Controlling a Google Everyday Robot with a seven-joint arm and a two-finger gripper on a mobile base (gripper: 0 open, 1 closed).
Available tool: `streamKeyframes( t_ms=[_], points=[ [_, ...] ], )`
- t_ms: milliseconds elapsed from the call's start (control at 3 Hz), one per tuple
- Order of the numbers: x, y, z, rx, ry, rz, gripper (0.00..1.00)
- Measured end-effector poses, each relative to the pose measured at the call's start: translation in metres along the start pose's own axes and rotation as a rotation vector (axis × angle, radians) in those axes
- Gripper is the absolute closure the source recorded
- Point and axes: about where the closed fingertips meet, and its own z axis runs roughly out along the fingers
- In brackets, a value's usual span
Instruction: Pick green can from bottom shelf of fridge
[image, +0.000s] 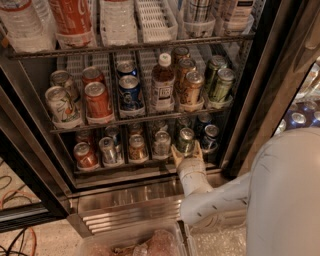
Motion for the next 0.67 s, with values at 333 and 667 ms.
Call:
streamKeyframes(
  t_ms=[333, 667],
  points=[
    [-0.017, -0.005, -0.022, -0.012, -0.062, 0.041, 0.18],
    [-0.043, -0.008, -0.062, -0.034, -0.142, 0.096, 0.00]
  ],
)
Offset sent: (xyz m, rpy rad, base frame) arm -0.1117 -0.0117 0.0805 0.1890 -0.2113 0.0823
